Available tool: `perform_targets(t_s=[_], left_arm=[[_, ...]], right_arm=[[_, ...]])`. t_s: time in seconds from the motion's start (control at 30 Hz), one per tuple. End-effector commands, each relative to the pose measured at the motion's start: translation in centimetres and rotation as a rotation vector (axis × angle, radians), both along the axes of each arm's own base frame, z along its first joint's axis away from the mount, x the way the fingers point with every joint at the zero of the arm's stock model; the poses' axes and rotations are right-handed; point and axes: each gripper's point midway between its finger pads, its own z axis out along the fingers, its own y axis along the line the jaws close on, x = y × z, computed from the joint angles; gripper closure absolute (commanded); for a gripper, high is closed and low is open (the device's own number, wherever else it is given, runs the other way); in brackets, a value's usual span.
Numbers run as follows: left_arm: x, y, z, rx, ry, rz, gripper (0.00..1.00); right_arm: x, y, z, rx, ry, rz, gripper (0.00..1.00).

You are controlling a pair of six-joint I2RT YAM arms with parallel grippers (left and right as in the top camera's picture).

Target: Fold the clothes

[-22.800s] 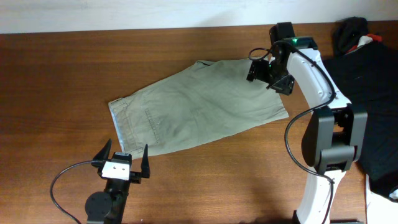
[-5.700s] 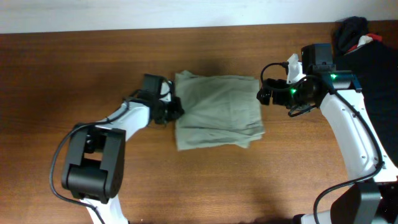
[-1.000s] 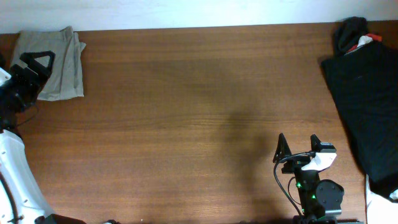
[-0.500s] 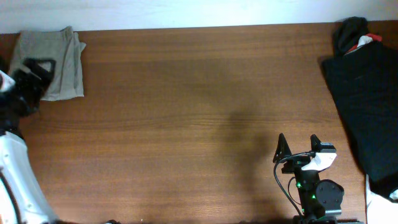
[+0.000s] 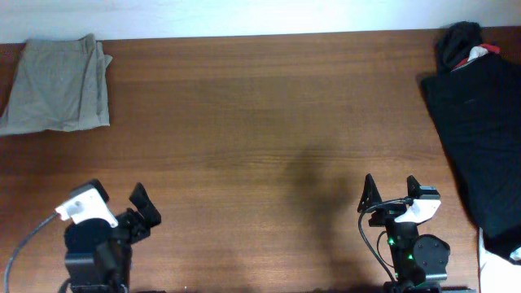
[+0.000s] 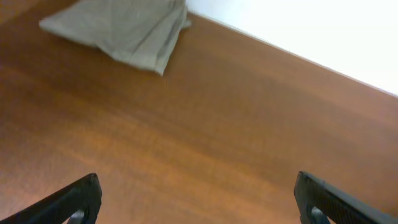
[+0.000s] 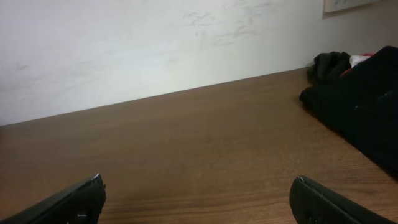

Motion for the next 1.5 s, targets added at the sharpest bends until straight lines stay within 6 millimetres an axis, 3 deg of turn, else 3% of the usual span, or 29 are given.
perform_targets(t_s=[0.0, 0.17, 0.2, 0.3, 0.47, 0.57, 0.7, 0.83, 1.0, 1.47], left_arm=[[0.1, -0.6, -3.8, 0.095, -0.030, -0.091, 0.01], [2.4, -3.7, -7.7, 0.143, -0.239, -0.275, 0.01], [3.0, -4.8, -7.4, 0.163, -0.326, -0.339, 0.01], [3.5, -5.4, -6.9, 0.183, -0.435, -0.364, 0.01], [3.8, -4.7, -6.8, 0.213, -0.496, -0.322, 0.01], [3.7, -3.2, -6.7, 0.235, -0.488, -0.239, 0.01], [3.4, -3.1, -2.4, 0.272, -0.661, -0.214, 0.01], [3.6, -3.1, -3.6, 0.313, -0.604, -0.229, 0.01], [3.7, -3.1, -8.3, 0.382, -0.396, -0.285, 0.01], [3.7, -3.1, -8.2, 0.382, -0.399, -0.284, 0.01]], right_arm=[[0.0, -0.1, -0.3, 0.001, 0.006, -0.005, 0.01], [0.0, -0.1, -0.3, 0.001, 0.006, -0.005, 0.01], [0.0, -0.1, -0.3, 0.001, 0.006, -0.005, 0.01], [0.0, 0.0, -0.3, 0.001, 0.006, -0.005, 0.01], [0.0, 0.0, -0.3, 0.001, 0.006, -0.005, 0.01], [0.0, 0.0, -0.3, 0.001, 0.006, -0.005, 0.01], [0.0, -0.1, -0.3, 0.001, 0.006, -0.005, 0.01], [0.0, -0.1, -0.3, 0.001, 0.006, -0.005, 0.01], [0.0, -0.1, -0.3, 0.001, 0.006, -0.005, 0.01], [0.0, -0.1, -0.3, 0.001, 0.006, -0.005, 0.01]])
